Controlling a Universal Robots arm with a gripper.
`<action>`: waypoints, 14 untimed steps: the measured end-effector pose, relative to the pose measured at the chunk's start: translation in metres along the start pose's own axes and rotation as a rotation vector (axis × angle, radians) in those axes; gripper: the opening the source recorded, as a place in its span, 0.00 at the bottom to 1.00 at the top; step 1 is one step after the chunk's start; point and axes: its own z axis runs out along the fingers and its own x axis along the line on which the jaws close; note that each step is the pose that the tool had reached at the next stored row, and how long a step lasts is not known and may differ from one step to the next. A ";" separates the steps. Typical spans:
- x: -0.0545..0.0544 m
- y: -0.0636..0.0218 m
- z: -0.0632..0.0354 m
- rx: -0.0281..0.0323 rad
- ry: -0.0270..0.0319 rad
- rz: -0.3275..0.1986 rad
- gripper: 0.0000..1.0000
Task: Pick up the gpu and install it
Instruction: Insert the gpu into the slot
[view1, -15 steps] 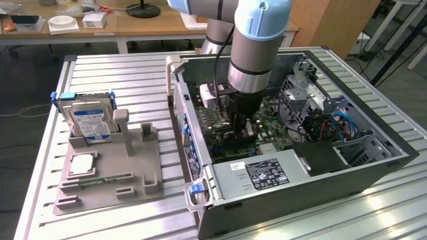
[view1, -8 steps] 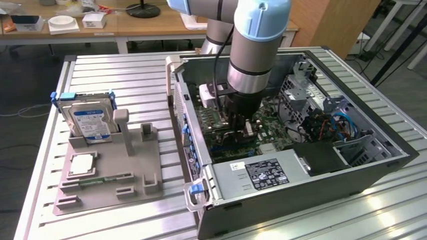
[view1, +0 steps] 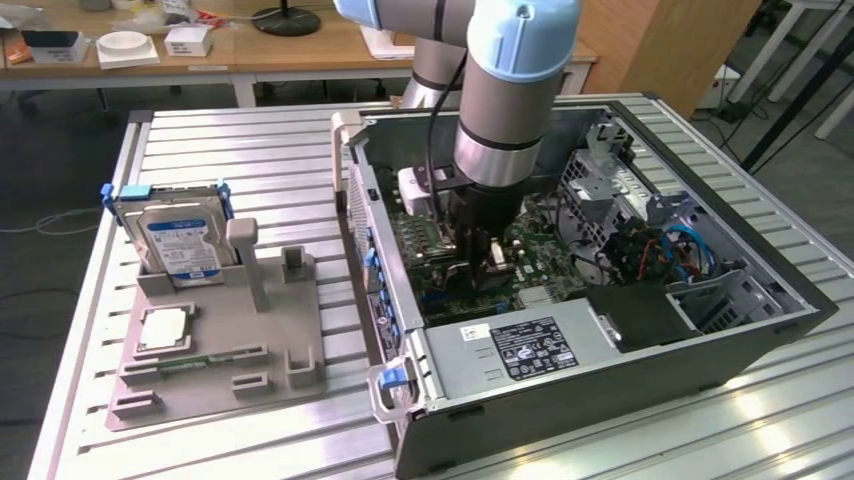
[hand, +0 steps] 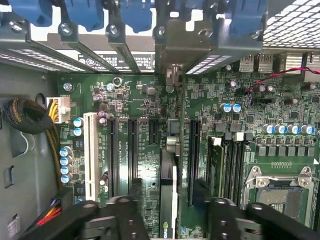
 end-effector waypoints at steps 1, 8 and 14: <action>-0.001 0.0000 0.0000 0.0000 0.0043 0.000 0.49; -0.001 0.0000 0.0000 0.0001 0.0196 -0.001 0.27; -0.001 0.0000 -0.0002 -0.0001 0.0221 -0.001 0.28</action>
